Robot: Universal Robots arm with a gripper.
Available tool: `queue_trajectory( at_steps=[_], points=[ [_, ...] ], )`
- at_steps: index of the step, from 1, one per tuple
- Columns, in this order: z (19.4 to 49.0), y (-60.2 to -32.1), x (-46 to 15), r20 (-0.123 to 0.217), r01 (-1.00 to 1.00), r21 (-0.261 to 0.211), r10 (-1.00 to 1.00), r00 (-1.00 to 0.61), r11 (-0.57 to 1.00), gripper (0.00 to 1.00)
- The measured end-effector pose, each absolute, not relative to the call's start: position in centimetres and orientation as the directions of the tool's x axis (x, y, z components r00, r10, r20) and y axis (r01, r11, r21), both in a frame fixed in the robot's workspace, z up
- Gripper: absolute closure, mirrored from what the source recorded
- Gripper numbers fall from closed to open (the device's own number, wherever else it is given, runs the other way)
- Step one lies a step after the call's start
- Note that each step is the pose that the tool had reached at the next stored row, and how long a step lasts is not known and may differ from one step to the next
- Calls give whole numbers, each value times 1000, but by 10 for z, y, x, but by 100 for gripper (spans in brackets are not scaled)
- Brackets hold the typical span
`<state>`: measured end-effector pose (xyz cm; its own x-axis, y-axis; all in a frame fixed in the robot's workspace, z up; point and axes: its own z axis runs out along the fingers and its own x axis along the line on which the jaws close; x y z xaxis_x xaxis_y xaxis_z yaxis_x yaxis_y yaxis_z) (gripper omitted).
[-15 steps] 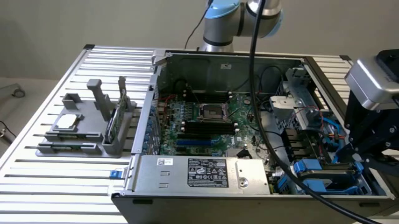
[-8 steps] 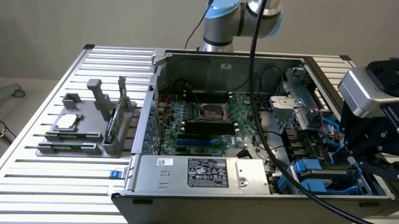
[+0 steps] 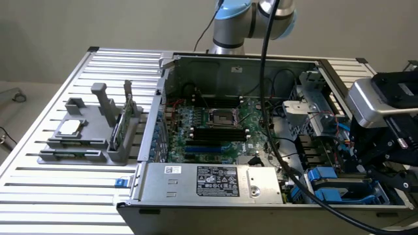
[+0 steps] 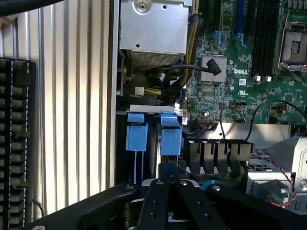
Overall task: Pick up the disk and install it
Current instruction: 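Insert the disk into the insertion slot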
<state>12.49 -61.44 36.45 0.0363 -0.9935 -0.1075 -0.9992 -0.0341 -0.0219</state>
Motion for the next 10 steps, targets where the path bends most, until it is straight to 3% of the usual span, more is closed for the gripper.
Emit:
queue_trajectory(
  at_steps=[10],
  points=[
    [346,-606,129,-108,-999,-22,-993,37,-35,89]
  ],
)
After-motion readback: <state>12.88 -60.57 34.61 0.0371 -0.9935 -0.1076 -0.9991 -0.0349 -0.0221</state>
